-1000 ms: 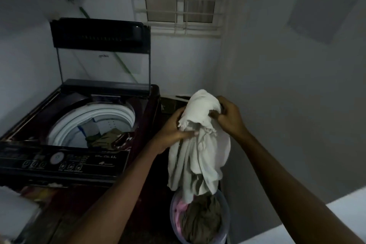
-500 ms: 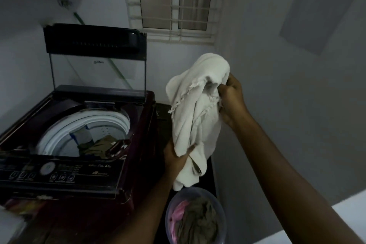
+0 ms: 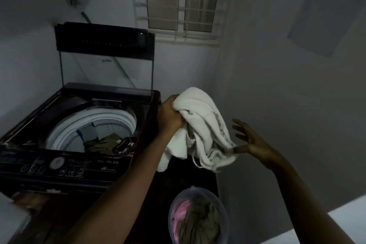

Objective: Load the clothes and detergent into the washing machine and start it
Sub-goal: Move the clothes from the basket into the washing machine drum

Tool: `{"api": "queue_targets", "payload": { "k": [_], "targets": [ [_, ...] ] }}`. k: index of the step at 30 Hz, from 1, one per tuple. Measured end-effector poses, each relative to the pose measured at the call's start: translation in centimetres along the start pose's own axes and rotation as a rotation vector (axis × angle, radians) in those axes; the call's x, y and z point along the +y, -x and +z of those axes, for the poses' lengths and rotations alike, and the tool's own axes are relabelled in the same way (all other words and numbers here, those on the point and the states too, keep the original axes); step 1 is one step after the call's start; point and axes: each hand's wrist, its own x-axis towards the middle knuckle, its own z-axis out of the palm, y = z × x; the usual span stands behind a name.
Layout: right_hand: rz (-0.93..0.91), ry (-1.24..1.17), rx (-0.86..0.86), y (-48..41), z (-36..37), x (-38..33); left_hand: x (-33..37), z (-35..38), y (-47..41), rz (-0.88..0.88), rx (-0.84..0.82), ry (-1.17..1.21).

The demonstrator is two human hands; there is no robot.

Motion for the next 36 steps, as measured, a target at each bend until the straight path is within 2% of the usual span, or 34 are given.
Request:
{"api": "queue_targets", "payload": {
  "k": [3,5,8,13,16,21,29,36],
  "targets": [
    [-0.205,0.004,-0.009,-1.1,4.2,-3.3,2.1,-0.3,-0.2,0.056,-0.06,-0.097],
    [-0.354,-0.068,0.137,-2.0,7.6,-5.7,3.1,-0.8,-0.9,0.016,-0.089,-0.126],
    [-0.499,-0.239,0.333,-2.8,10.7,-9.0,4.2,-2.5,-2.7,-0.075,-0.175,-0.045],
    [-0.455,-0.446,0.541,-4.8,12.2,-11.0,3.8,-6.8,-5.5,-0.058,-0.443,0.328],
    [-0.427,-0.579,0.593,-6.1,13.8,-13.2,3.3,-8.3,-6.0,0.094,-0.475,0.234],
    [-0.422,-0.611,0.643,-8.8,16.6,-16.4,3.0,-10.2,-7.8,0.213,-0.389,0.148],
    [-0.441,-0.635,0.527,-14.0,20.1,-18.1,0.4,-13.1,-11.5,0.154,-0.222,0.117],
    [-0.378,-0.639,0.325,-18.7,26.9,-20.0,-3.9,-18.8,-13.5,0.014,0.006,0.105]
  ]
}}
